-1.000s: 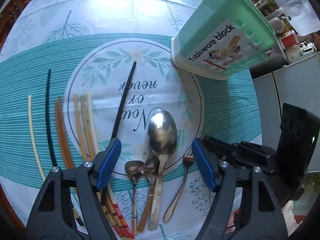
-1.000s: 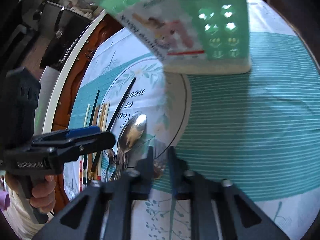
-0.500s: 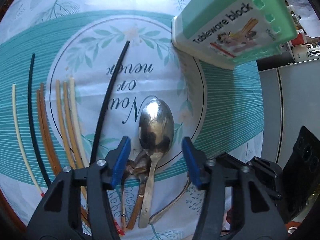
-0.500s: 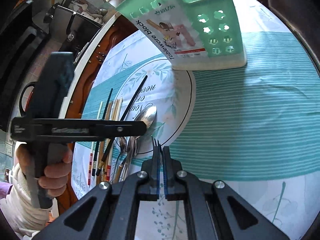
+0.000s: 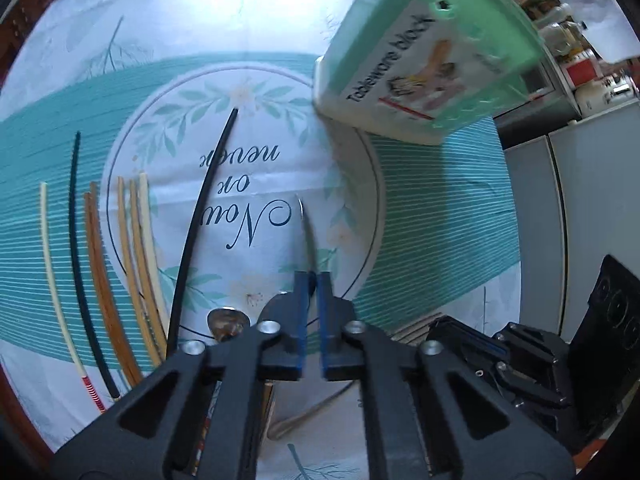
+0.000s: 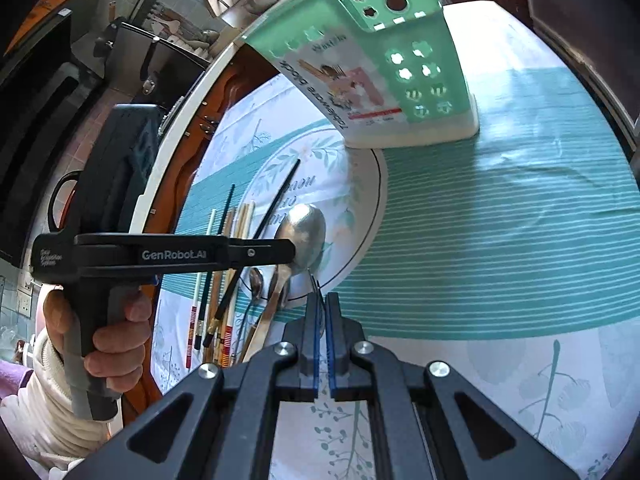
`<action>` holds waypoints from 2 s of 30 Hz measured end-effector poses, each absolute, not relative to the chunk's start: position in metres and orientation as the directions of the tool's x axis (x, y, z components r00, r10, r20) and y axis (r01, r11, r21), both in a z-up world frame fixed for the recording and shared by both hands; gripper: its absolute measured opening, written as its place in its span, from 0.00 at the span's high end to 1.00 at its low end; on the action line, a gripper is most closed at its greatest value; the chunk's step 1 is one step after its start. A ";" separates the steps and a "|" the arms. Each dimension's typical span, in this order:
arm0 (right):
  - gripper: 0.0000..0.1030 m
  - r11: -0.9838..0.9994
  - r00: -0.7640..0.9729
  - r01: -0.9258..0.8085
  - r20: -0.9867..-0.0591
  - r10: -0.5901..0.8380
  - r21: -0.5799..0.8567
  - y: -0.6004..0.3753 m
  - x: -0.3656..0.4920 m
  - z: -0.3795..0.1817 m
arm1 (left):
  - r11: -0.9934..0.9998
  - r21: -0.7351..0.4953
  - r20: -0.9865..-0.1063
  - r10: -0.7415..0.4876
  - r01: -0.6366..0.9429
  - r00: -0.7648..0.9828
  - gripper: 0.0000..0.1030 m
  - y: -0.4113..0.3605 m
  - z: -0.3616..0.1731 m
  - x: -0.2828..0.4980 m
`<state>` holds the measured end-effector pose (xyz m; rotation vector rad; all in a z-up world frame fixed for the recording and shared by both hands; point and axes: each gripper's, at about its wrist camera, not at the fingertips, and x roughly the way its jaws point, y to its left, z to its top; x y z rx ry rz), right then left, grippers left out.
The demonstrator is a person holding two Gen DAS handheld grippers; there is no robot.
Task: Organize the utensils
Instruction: 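Lift the spoon with the left tool while the right tool lifts the fork toward the green holder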
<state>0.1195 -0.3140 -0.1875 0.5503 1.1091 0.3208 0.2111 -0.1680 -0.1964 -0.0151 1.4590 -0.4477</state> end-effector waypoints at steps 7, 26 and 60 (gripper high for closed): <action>0.98 0.822 0.433 0.014 -0.745 0.508 0.569 -0.312 0.117 -0.182 | 0.920 -0.296 -0.948 -0.317 0.258 0.044 0.99 -0.171 -0.204 0.203; 0.98 0.809 0.433 0.023 -0.735 0.521 0.587 -0.318 0.111 -0.184 | 0.957 -0.177 -0.979 -0.194 0.230 0.054 0.90 -0.167 -0.205 0.216; 1.00 0.897 0.590 0.056 -0.739 0.324 0.438 -0.364 0.123 -0.095 | 0.820 -0.274 -0.717 -0.523 0.504 0.461 0.98 -0.166 0.032 0.181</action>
